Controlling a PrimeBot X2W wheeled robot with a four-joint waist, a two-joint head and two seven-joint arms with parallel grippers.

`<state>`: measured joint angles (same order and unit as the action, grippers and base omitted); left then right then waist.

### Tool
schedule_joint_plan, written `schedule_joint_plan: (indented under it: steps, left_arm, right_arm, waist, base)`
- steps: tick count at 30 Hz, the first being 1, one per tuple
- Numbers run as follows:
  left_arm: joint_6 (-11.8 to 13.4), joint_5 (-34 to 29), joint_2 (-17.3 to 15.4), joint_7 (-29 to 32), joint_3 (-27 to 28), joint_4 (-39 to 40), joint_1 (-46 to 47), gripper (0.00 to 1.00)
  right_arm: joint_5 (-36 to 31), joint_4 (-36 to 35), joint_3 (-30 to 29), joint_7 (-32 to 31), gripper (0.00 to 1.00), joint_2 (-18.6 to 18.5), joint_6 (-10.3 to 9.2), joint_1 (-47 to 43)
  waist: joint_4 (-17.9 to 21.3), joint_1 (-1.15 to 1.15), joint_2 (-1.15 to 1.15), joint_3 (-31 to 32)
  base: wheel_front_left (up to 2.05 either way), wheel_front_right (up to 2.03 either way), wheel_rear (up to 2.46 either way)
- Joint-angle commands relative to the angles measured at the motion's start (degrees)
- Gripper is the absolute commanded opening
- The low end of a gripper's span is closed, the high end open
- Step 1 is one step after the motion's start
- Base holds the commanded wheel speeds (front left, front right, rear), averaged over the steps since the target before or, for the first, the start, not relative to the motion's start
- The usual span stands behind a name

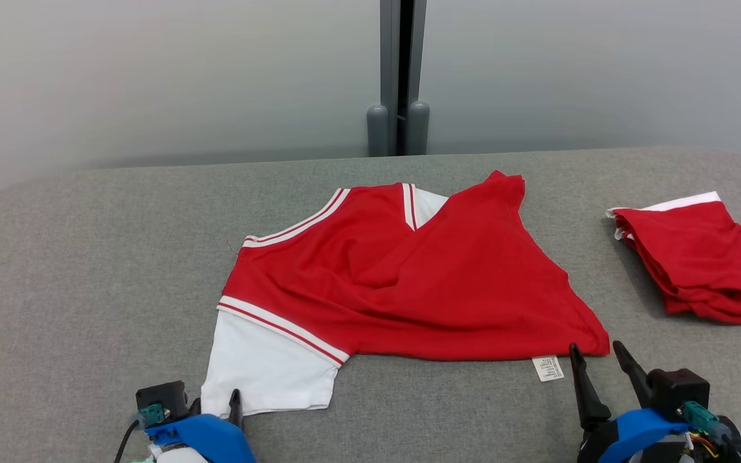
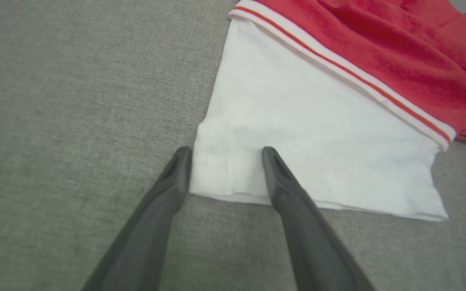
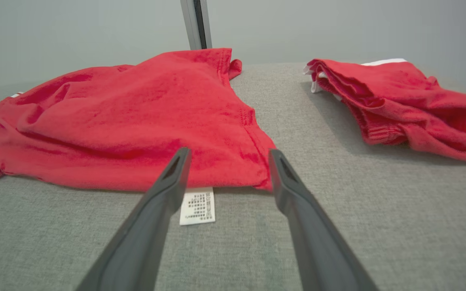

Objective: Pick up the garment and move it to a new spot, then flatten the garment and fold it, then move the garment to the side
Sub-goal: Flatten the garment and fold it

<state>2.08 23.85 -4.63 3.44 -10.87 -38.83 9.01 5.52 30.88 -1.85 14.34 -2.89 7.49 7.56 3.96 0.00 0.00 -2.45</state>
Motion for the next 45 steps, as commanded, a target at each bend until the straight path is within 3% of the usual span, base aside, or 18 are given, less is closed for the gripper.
schedule_joint_plan:
  steps: [1, 4, 17, 20, 22, 23, 25, 35, 42, 45]
  left_arm:
    - [-0.2, 0.5, 0.3, 0.3, -0.2, -1.0, 0.4, 0.52]
    - [-0.7, 0.8, 0.5, -0.1, -0.6, -1.9, 1.4, 0.0]
    - [-0.8, 0.4, -0.5, -5.1, -0.8, 1.9, 3.2, 0.0]
    - [-0.7, 0.4, -0.6, -5.3, -1.1, 3.4, 2.6, 0.0]
    - [-0.7, 0.5, -0.7, -5.5, -1.2, 4.3, 2.1, 0.0]
    - [-0.7, 0.5, -0.7, -5.5, -1.2, 4.3, 2.1, 0.0]
    - [-0.5, 0.6, -1.1, -5.7, -1.2, 5.8, 1.8, 0.0]
    - [-2.6, 4.6, -1.1, -5.8, 0.7, 14.4, 2.7, 0.0]
    - [-4.7, 11.7, -1.8, -2.4, 4.8, 29.0, 5.9, 0.0]
    - [-3.9, 13.3, -3.2, 0.2, 6.4, 36.8, 8.4, 0.0]
  right_arm:
    - [-0.5, 0.4, -0.4, -0.3, 1.0, 0.0, 0.0, 0.8]
    - [-1.5, 1.5, -2.2, -1.2, 1.0, 0.0, 0.0, 1.9]
    - [-7.6, 12.4, -11.9, -8.6, 1.0, 0.0, 0.0, 9.8]
    - [-6.5, 16.1, -11.3, -10.5, 0.44, 0.0, 0.0, 10.9]
    - [-4.4, 18.1, -9.7, -11.3, 0.26, 0.1, 0.0, 11.4]
    - [-4.4, 18.1, -9.7, -11.3, 0.26, 0.1, 0.0, 11.4]
    - [-1.9, 19.2, -7.1, -10.9, 0.0, 0.1, 0.01, 12.1]
    - [5.8, 13.2, -3.0, -7.8, 0.0, 0.0, 0.0, 14.3]
    - [13.2, -2.1, -0.5, -12.3, 0.0, -2.3, 0.0, 13.2]
    - [16.3, -11.6, -0.5, -16.1, 0.0, -3.9, 0.01, 12.1]
  waist:
    - [0.0, 0.0, 0.0, -0.2]
    - [-0.1, 0.0, 0.0, -0.8]
    - [-2.3, 0.0, 0.0, -2.9]
    - [-2.7, 0.0, 0.0, -2.8]
    - [-2.9, 0.0, 0.0, -2.6]
    - [-2.9, 0.0, 0.0, -2.6]
    - [-2.6, 0.0, 0.0, -2.4]
    - [-1.0, 0.0, 0.0, -0.5]
    - [0.4, 0.0, 0.0, 3.3]
    - [0.8, 0.0, 0.0, 4.2]
  base:
    - [0.0, 0.0, 0.0]
    - [0.0, 0.0, 0.0]
    - [0.0, 0.0, 0.0]
    - [0.0, 0.0, 0.0]
    - [0.0, 0.0, 0.0]
    - [0.0, 0.0, 0.0]
    - [0.0, 0.0, 0.0]
    - [0.0, 0.0, 0.0]
    - [0.0, 0.0, 0.0]
    - [0.0, 0.0, 0.0]
